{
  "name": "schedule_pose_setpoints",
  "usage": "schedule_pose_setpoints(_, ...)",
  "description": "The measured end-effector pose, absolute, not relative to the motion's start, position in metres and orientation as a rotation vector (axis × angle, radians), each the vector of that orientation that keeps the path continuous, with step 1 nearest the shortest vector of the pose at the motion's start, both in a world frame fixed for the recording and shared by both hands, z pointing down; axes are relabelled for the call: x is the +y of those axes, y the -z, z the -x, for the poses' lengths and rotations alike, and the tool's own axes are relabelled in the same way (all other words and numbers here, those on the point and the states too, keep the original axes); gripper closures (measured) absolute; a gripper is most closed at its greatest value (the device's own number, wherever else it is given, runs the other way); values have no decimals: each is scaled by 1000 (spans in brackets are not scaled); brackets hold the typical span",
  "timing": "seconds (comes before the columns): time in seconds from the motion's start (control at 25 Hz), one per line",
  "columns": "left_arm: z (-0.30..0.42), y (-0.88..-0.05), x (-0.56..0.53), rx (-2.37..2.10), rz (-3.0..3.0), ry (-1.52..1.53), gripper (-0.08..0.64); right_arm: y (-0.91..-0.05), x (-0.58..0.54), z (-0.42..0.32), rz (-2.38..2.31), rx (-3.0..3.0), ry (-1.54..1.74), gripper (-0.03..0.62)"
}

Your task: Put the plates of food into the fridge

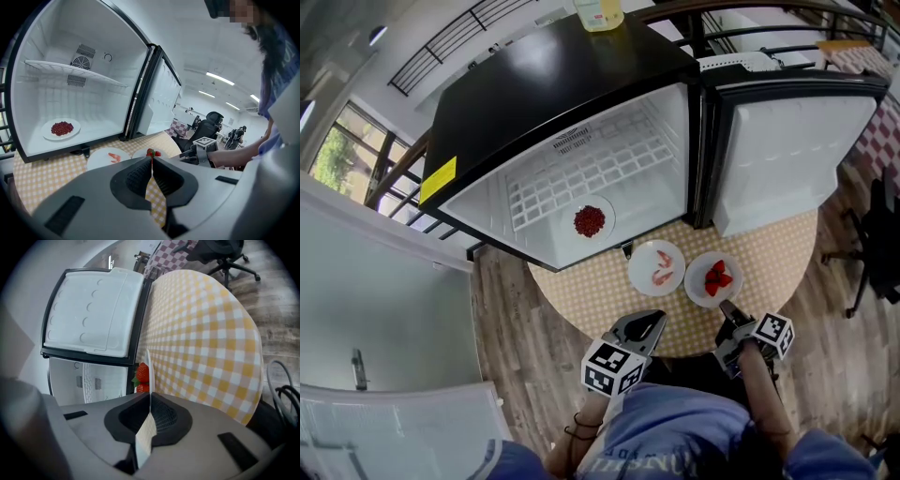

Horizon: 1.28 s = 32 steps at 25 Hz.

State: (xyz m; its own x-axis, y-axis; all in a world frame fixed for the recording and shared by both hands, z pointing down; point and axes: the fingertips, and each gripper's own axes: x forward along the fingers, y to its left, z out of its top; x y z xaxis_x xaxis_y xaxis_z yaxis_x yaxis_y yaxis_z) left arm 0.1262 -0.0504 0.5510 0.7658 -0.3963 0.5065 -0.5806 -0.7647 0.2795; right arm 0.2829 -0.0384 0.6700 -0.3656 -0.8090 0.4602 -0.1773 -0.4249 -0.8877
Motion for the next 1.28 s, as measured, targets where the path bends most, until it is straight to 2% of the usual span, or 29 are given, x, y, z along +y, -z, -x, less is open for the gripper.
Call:
schedule_pose_setpoints(0.72,-101,-542,-57,-830,-2526,-532,540,-603,-44,-267,1201,1514,1764,571)
schedule_pose_setpoints(1.28,-71,-514,-67,-912,-2568,-503,540,-561,-116,-209,1082,1685,1731,571)
